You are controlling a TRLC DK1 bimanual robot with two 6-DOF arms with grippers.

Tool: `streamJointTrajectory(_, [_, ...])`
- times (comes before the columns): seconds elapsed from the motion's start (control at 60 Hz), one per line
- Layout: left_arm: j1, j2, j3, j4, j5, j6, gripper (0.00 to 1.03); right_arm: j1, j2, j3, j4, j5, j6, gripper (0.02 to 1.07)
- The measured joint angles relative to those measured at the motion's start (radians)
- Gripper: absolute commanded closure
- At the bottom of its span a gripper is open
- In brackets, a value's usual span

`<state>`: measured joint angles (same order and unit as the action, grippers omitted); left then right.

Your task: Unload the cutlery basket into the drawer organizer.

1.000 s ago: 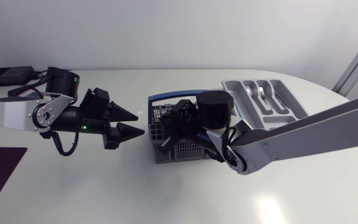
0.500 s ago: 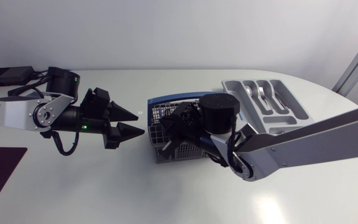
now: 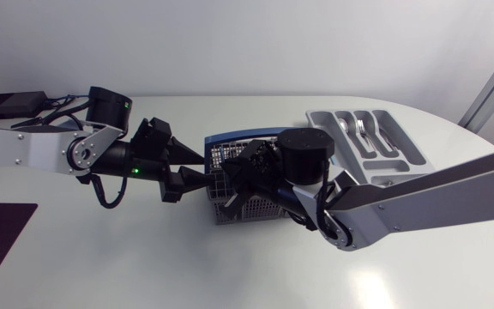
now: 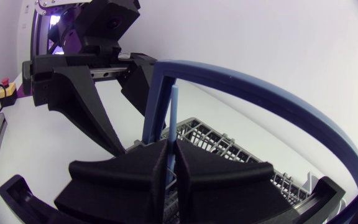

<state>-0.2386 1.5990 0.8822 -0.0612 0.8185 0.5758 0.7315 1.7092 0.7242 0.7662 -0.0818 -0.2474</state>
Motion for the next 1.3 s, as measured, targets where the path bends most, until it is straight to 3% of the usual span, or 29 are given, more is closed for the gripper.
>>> streamJointTrajectory(0.117, [0.000, 0.013, 0.002, 0.020, 0.000, 0.000, 0.07, 0.000, -0.002, 0.000, 0.000, 0.000, 0.000, 0.97])
streamJointTrajectory(0.2, [0.000, 0.024, 0.002, 0.027, -0.005, 0.000, 0.21, 0.000, -0.002, 0.000, 0.000, 0.003, 0.000, 0.97])
streamJointTrajectory(0.233, [0.000, 0.028, 0.002, 0.026, -0.008, 0.000, 0.28, 0.000, -0.002, 0.000, 0.000, 0.003, 0.000, 0.97])
streamJointTrajectory(0.283, [0.000, 0.033, 0.002, 0.026, -0.011, 0.000, 0.49, 0.000, -0.002, 0.000, 0.000, 0.003, 0.000, 0.97])
streamJointTrajectory(0.383, [0.000, 0.033, 0.002, 0.030, -0.018, 0.000, 0.78, -0.001, -0.002, 0.000, 0.000, 0.003, 0.000, 0.97])
streamJointTrajectory(0.417, [0.002, 0.033, 0.002, 0.032, -0.023, 0.000, 0.82, -0.001, -0.002, 0.000, 0.000, 0.003, 0.000, 0.97])
streamJointTrajectory(0.85, [-0.022, -0.022, -0.016, 0.029, -0.011, -0.001, 0.83, -0.019, -0.008, -0.004, 0.000, -0.004, -0.005, 0.97])
streamJointTrajectory(1.3, [-0.060, 0.053, 0.005, 0.045, -0.008, -0.001, 0.83, -0.021, -0.041, -0.029, 0.000, 0.000, -0.019, 0.97])
